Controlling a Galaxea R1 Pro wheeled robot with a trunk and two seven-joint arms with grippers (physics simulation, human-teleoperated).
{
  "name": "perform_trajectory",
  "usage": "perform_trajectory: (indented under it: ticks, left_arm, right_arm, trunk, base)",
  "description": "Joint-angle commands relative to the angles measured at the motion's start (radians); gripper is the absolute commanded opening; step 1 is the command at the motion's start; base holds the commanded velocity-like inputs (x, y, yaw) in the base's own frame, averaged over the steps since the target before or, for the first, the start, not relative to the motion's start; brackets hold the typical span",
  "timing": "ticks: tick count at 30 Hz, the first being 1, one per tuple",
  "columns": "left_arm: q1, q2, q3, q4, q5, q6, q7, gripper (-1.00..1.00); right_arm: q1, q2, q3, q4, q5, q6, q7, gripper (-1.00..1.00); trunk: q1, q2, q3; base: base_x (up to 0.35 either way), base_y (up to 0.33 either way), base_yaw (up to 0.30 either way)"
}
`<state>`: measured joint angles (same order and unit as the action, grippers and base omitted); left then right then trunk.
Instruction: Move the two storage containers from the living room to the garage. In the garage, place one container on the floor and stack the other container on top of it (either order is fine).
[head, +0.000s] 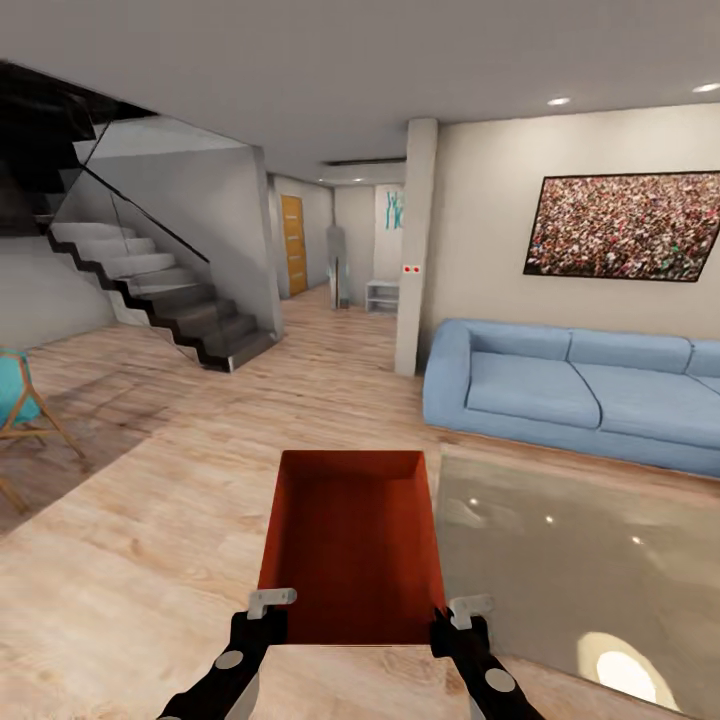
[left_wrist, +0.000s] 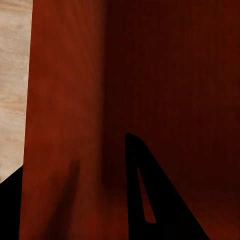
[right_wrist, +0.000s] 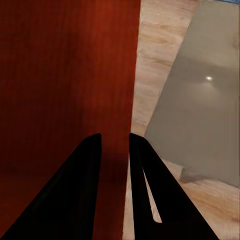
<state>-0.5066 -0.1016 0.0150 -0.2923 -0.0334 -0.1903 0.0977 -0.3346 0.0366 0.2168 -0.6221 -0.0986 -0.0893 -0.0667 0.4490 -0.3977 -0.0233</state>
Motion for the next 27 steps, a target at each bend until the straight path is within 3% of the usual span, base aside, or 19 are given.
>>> perform_trajectory:
  ticks: [1,9,27]
  left_arm:
    - [-0.001,0.006,0.007,0.004,0.001,-0.005,0.042,-1.00]
    - [-0.001,0.006,0.006,0.004,0.000,-0.005,0.043,-1.00]
    - [-0.001,0.006,0.006,0.004,0.000,-0.005,0.044,-1.00]
  right_arm:
    - [-0.001,-0.001,0.013,-0.002,-0.006,-0.047,0.013,-1.00]
    - [-0.001,-0.001,0.013,-0.002,-0.005,-0.047,0.013,-1.00]
    - [-0.001,-0.001,0.013,-0.002,-0.004,-0.047,0.013,-1.00]
  trunk:
    - [0.001,-0.002,-0.002]
    - [0.001,-0.002,-0.002]
    - [0.001,-0.002,-0.002]
  base:
    - [0.243,0.254,0.300]
    - [0.275,0.203,0.300]
    - [0.316,0.098,0.300]
